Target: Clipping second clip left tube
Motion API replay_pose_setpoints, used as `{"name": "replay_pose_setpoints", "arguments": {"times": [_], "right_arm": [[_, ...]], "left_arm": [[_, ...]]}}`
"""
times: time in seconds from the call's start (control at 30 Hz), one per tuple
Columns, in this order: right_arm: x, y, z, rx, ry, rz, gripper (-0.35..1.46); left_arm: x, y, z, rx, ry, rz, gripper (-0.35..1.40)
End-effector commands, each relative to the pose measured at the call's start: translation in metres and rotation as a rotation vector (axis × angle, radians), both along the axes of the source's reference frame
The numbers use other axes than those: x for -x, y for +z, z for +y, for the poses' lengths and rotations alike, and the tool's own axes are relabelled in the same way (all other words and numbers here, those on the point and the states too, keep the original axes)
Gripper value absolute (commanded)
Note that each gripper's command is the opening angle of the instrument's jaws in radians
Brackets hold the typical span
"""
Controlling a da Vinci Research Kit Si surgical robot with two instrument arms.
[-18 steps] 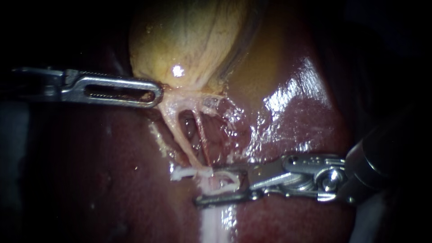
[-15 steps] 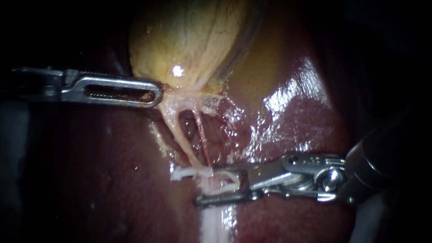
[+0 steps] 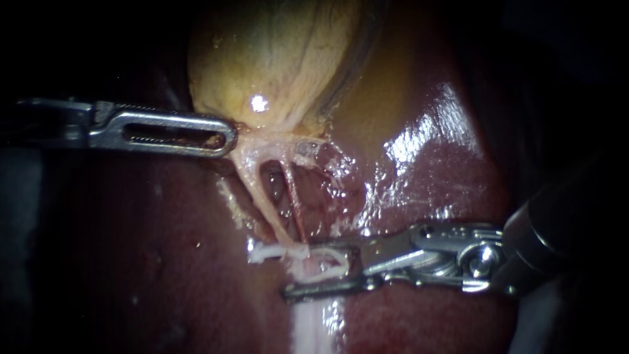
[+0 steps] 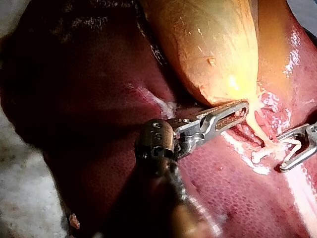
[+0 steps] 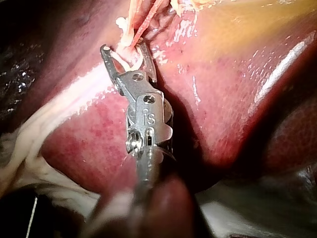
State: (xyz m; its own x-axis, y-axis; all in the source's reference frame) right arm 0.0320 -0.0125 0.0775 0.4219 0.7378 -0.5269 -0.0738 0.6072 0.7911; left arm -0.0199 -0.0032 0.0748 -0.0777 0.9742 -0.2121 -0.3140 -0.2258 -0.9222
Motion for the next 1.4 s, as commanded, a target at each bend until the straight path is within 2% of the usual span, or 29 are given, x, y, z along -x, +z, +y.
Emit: {"name": "replay_pose_setpoints", "arguments": {"times": [0.03, 0.27, 0.53, 1.4], "right_arm": [[0.0001, -0.0002, 0.0002, -0.002, 0.0, 0.0, 0.4], [0.0007, -0.0016, 0.0018, -0.01, 0.009, -0.003, 0.4], [0.0011, -0.0024, 0.0029, -0.011, 0.026, -0.012, 0.42], [0.0014, -0.004, 0.0038, -0.009, 0.024, -0.009, 0.43]], "left_arm": [[0.0, 0.0, 0.0, 0.0, 0.0, 0.0, -0.35], [0.0, 0.0, 0.0, 0.0, 0.0, 0.0, -0.35], [0.0, -0.0001, 0.0, 0.0, 0.0, 0.0, -0.35], [0.0, -0.0001, 0.0, 0.0, 0.0, 0.0, -0.35]]}}
